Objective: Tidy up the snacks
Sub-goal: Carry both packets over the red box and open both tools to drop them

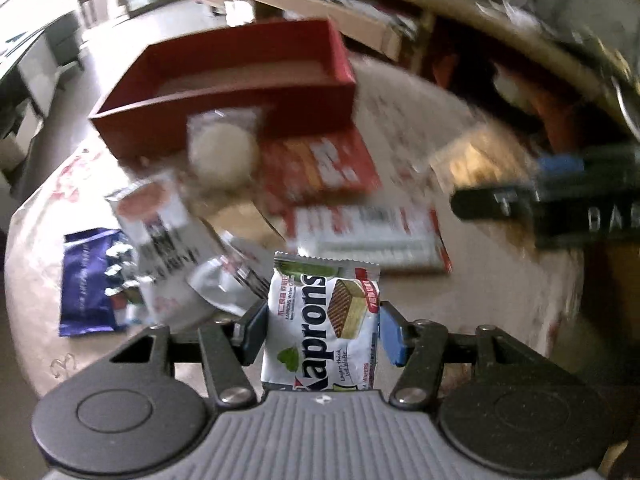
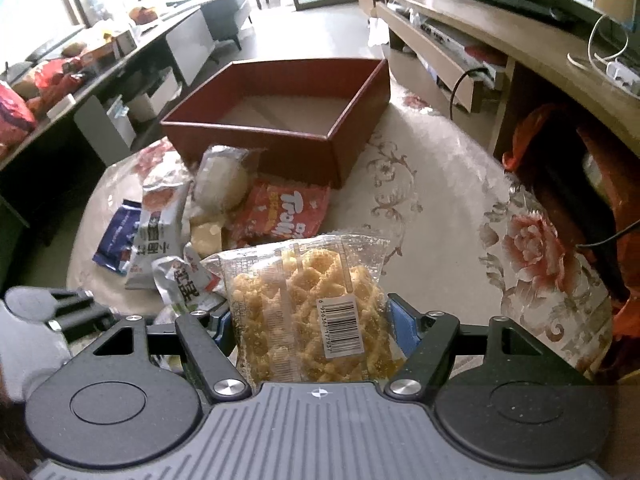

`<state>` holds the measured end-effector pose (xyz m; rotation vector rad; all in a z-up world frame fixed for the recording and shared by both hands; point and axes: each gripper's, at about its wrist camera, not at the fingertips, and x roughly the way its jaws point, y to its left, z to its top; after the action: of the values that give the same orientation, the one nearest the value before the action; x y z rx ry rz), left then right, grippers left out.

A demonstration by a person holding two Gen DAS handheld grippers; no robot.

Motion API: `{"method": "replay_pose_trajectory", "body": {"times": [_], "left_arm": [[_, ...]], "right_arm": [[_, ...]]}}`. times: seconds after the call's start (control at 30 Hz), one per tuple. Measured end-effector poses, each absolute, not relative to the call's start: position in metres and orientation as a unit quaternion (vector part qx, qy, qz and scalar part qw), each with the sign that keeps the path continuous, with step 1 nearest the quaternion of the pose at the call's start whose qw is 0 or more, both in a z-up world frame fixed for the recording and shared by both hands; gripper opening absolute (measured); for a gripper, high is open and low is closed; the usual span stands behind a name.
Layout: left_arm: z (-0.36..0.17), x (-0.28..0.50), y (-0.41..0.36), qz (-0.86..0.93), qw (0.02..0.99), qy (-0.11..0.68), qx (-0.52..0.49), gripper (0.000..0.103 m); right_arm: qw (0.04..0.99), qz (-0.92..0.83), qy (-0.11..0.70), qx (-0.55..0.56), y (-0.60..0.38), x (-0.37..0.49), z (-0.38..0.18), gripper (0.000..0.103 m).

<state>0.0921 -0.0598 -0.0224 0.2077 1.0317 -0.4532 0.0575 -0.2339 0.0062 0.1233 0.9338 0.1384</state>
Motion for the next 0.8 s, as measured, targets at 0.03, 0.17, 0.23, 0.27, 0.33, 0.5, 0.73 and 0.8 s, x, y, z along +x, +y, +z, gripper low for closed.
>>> {"method": "replay_pose_trajectory", "body": {"times": [0.03, 0.17, 0.23, 0.27, 0.33, 0.5, 0.73, 0.8], "left_arm": [[-0.019, 0.097, -0.056, -0.210, 0.844, 0.486, 0.090, 0.061], [-0.004, 0.124, -0.047, -0.196, 0.860, 0.467, 0.060, 0.061], [0.000, 0.142, -0.045, -0.190, 0.867, 0.459, 0.044, 0.061], [0.003, 0.150, -0.044, -0.187, 0.869, 0.456, 0.038, 0.061], [0.007, 0.166, -0.044, -0.180, 0.874, 0.451, 0.027, 0.061], [0.015, 0.209, -0.042, -0.162, 0.883, 0.440, -0.001, 0.061], [0.019, 0.272, -0.043, -0.128, 0.899, 0.418, -0.019, 0.061], [0.014, 0.289, -0.043, -0.117, 0.900, 0.420, -0.023, 0.061]], "right_arm": [[0.889, 0.065, 0.448, 0.061, -0.233, 0.060, 0.007, 0.078], [0.895, 0.060, 0.436, 0.068, -0.227, 0.080, 0.017, 0.078], [0.899, 0.061, 0.428, 0.066, -0.222, 0.092, 0.022, 0.078], [0.901, 0.061, 0.424, 0.065, -0.220, 0.098, 0.025, 0.078], [0.904, 0.061, 0.418, 0.064, -0.217, 0.112, 0.028, 0.078], [0.908, 0.060, 0.409, 0.065, -0.213, 0.148, 0.034, 0.078], [0.913, 0.050, 0.398, 0.079, -0.212, 0.202, 0.037, 0.077], [0.912, 0.048, 0.398, 0.084, -0.212, 0.218, 0.035, 0.077]]}}
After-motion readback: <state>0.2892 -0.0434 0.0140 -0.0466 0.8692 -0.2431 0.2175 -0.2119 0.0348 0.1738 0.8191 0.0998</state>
